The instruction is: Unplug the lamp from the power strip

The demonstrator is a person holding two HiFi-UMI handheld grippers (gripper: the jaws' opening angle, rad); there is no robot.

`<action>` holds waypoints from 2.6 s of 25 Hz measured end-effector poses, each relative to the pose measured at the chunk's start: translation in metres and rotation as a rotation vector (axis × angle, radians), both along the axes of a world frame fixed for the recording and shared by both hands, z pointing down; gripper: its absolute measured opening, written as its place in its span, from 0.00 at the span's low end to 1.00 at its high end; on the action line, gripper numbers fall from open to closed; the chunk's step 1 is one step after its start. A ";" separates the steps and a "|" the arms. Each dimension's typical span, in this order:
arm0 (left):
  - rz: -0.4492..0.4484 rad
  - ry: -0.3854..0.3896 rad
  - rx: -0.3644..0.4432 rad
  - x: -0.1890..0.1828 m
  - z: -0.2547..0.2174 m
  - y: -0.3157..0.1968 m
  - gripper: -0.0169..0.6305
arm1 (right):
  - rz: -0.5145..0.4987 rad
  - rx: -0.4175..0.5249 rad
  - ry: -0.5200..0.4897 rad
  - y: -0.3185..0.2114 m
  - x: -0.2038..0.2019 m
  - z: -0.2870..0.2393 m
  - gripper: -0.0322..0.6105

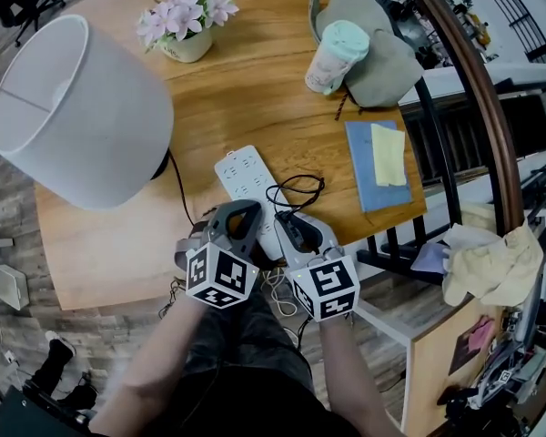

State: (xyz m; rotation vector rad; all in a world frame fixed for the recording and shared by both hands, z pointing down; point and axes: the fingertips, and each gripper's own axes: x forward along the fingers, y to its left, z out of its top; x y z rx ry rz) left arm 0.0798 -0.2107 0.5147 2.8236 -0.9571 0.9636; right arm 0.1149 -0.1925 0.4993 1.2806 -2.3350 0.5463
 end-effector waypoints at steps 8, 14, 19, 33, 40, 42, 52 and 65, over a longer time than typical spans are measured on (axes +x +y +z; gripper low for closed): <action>0.006 -0.040 0.014 0.000 0.001 0.001 0.02 | -0.072 0.083 0.238 0.002 -0.013 -0.005 0.17; 0.014 -0.054 0.051 0.003 0.000 0.003 0.02 | -0.083 0.096 0.251 0.003 -0.006 -0.003 0.17; 0.002 -0.049 0.037 -0.002 0.000 0.005 0.02 | -0.006 0.029 0.092 0.001 -0.002 -0.001 0.17; -0.012 -0.065 0.046 0.000 0.000 0.004 0.02 | 0.027 0.023 0.062 0.001 0.002 -0.004 0.16; -0.014 -0.080 0.052 0.000 0.001 0.004 0.02 | -0.058 0.091 0.263 0.005 -0.013 -0.009 0.16; -0.014 -0.078 0.051 0.000 0.001 0.005 0.02 | -0.059 0.088 0.257 0.005 -0.011 -0.008 0.16; -0.024 -0.070 0.053 -0.001 0.001 0.005 0.02 | 0.019 0.059 0.144 0.006 0.001 -0.009 0.16; -0.017 -0.083 0.063 -0.001 0.001 0.005 0.02 | 0.072 0.112 0.028 -0.004 0.010 -0.035 0.16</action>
